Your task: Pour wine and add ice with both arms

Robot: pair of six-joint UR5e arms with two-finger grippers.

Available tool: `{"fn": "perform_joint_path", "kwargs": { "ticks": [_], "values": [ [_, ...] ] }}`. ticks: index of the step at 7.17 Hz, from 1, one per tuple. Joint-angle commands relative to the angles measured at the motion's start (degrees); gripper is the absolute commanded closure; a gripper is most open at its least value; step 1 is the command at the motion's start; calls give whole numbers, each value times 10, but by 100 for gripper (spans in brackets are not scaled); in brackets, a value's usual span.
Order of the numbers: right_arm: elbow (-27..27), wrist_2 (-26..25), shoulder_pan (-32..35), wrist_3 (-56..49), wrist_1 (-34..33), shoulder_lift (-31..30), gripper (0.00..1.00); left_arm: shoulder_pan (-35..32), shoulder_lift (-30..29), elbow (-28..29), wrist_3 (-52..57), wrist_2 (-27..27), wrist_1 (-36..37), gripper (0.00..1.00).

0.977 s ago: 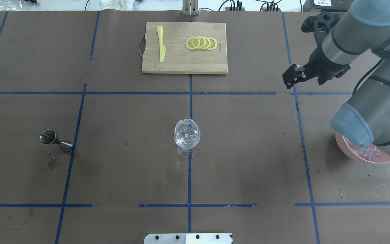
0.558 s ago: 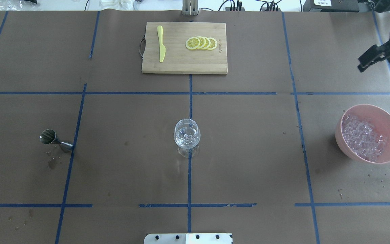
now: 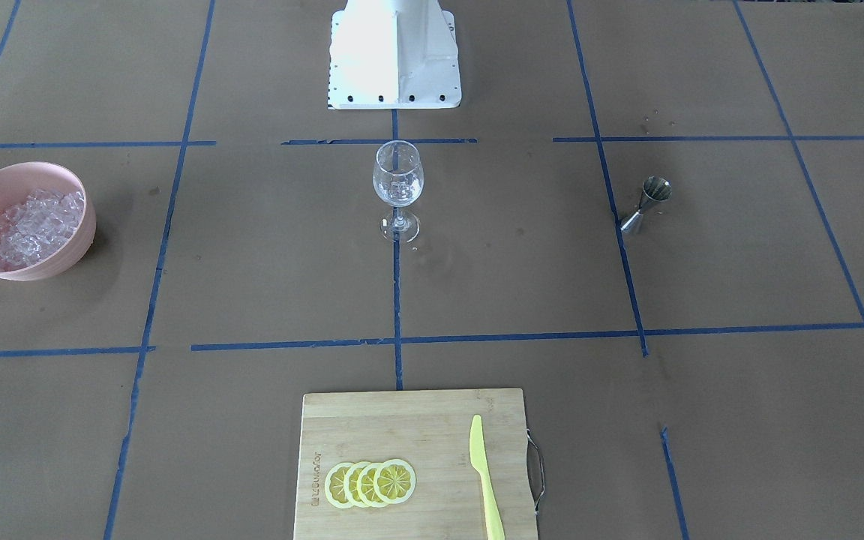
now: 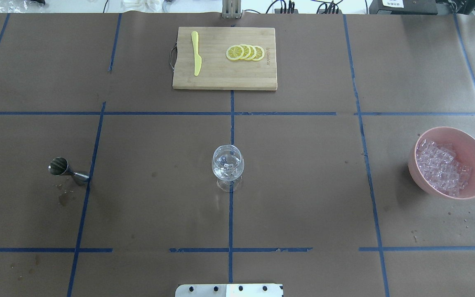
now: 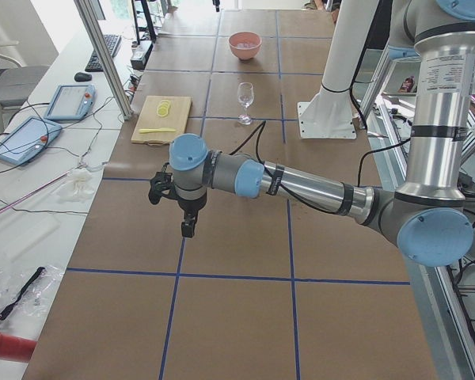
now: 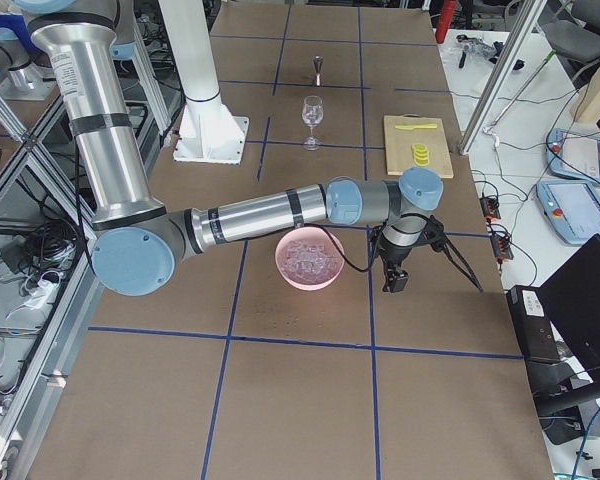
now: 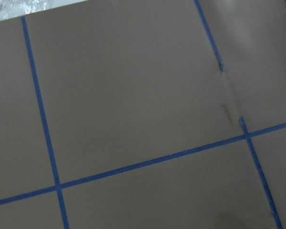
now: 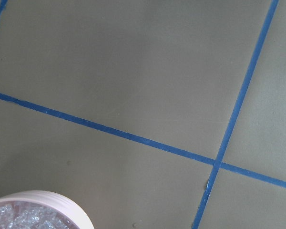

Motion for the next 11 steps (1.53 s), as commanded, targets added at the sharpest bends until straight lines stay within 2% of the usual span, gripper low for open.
{"fn": "perform_joint_path", "kwargs": {
  "ticks": [1,2,3,6,8,10,11],
  "values": [
    [-9,11,46,6,4,-24,0,-18,30,0,1,18,-7,0],
    [-10,34,58,11,4,-44,0,-18,40,4,1,27,-8,0],
    [-14,35,64,10,6,-55,0,-17,40,21,1,43,-9,0],
    [-17,35,80,11,24,-91,0,-13,21,46,0,44,-10,0],
    [-28,39,80,15,24,-93,0,-14,11,76,0,41,-21,0],
    [-28,44,87,14,25,-96,0,-14,19,78,0,41,-27,0],
    [-29,43,98,15,53,-98,0,-14,18,75,-1,41,-27,0]
  ]
}}
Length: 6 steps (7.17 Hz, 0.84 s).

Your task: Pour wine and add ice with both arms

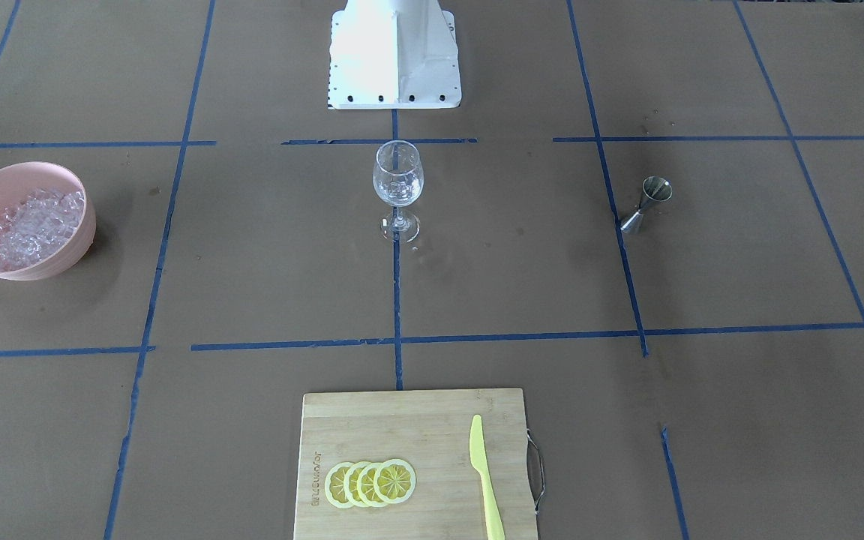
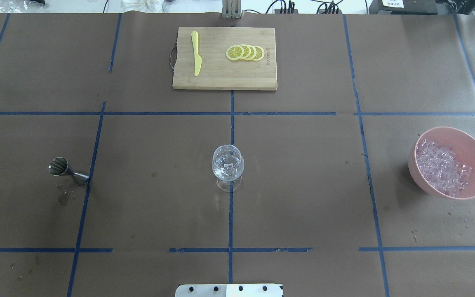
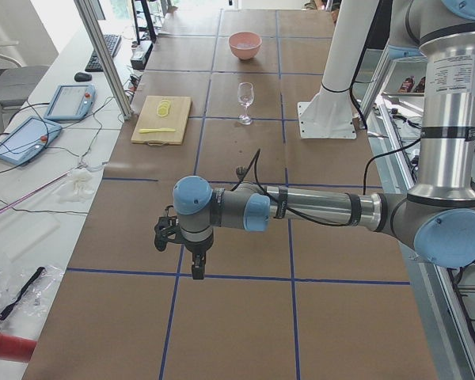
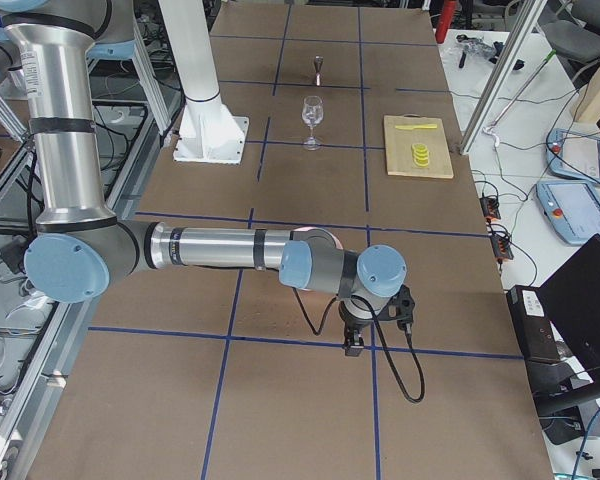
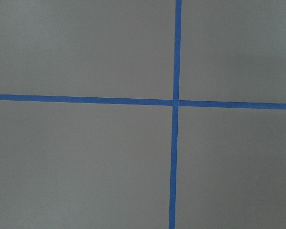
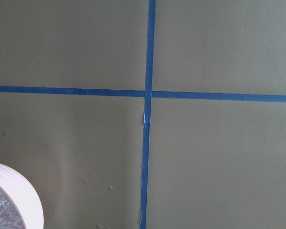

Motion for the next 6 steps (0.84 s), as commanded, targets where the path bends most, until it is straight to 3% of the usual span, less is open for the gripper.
{"fn": "perform_joint_path", "kwargs": {
  "ticks": [1,6],
  "values": [
    [0,1,20,6,33,-2,0,0,-2,-1,-1,1,-1,0],
    [4,4,24,7,34,4,0,1,-8,4,-2,2,-1,0]
  ]
}}
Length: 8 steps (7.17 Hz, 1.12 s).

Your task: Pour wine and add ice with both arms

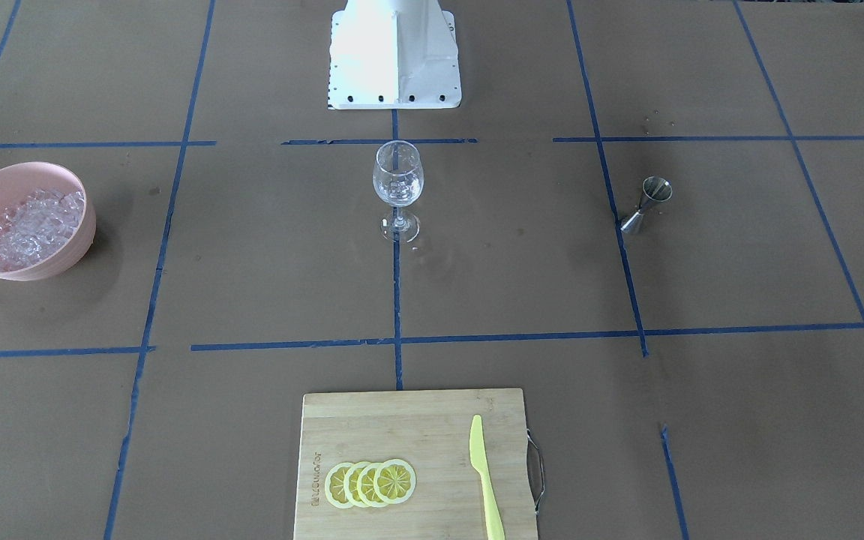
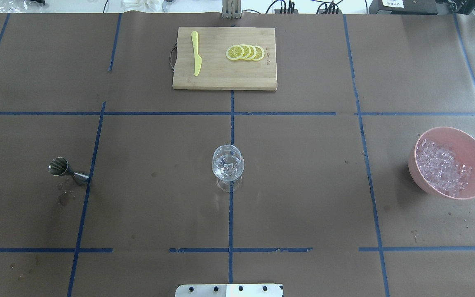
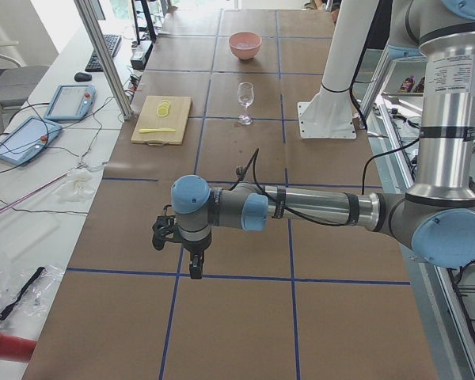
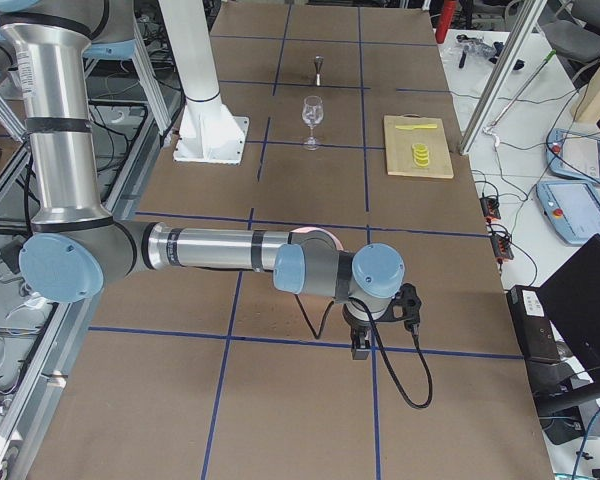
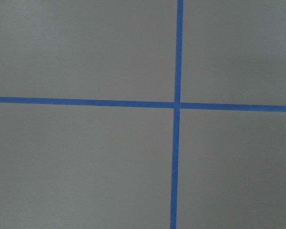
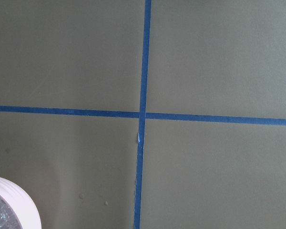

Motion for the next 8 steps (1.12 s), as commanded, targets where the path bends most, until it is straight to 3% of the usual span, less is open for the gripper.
{"fn": "perform_joint_path", "kwargs": {
  "ticks": [1,8],
  "values": [
    [2,1,1,-1,0,1,0,0,-1,1,-1,0,0,0],
    [4,7,1,0,0,1,0,0,-3,9,-1,-1,-1,0]
  ]
}}
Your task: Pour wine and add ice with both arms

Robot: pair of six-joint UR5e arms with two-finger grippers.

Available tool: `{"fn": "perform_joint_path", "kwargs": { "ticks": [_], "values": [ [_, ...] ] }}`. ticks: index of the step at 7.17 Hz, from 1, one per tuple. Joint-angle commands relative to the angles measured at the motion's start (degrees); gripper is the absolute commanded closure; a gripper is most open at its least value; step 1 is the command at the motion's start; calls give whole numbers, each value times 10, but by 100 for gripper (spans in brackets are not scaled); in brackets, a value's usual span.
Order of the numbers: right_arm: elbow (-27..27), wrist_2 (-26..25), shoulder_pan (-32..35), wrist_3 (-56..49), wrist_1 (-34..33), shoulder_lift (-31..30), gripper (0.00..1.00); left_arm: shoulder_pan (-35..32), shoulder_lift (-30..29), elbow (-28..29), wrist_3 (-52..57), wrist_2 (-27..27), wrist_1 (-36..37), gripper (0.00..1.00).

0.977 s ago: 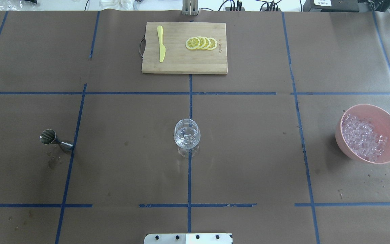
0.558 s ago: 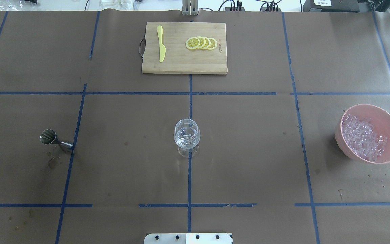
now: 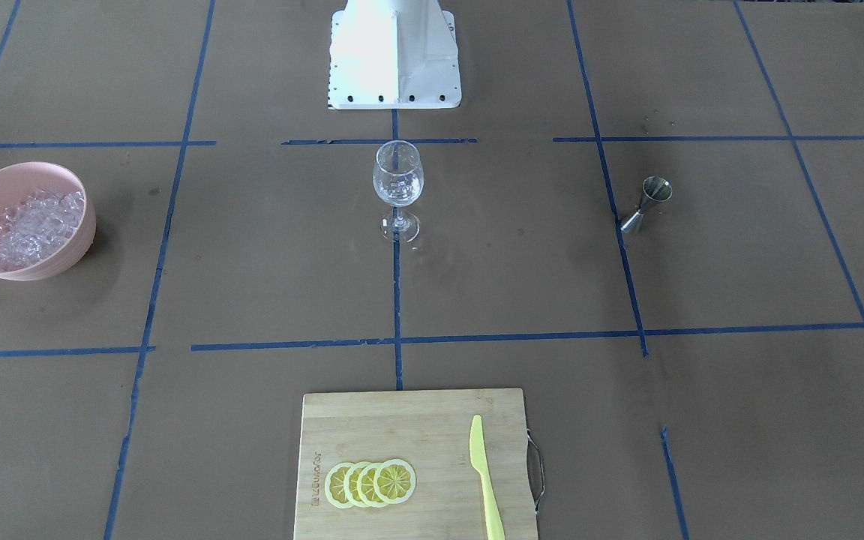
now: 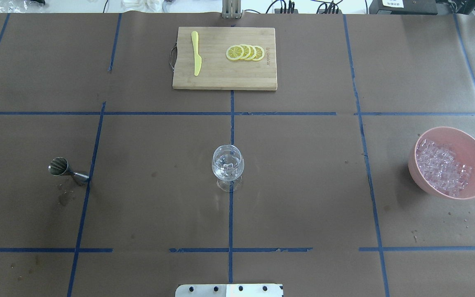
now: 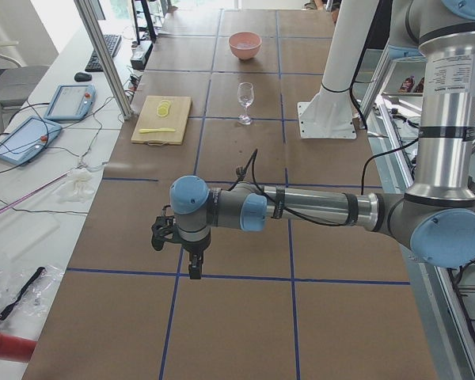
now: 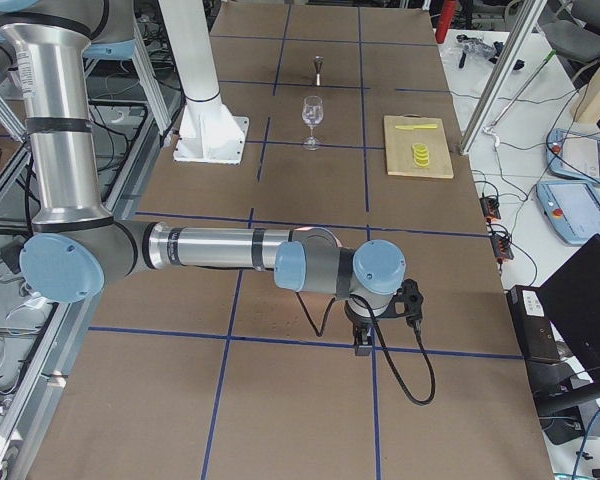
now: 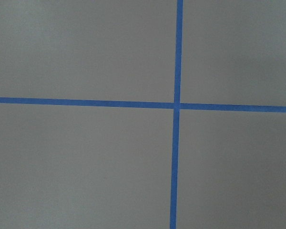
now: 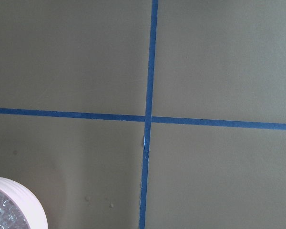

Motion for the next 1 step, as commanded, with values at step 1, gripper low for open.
{"fn": "perform_joint_path", "kwargs": {
  "ticks": [1],
  "values": [
    [1,0,0,0,0,2,0,0,0,4,-1,0,-4,0]
  ]
}}
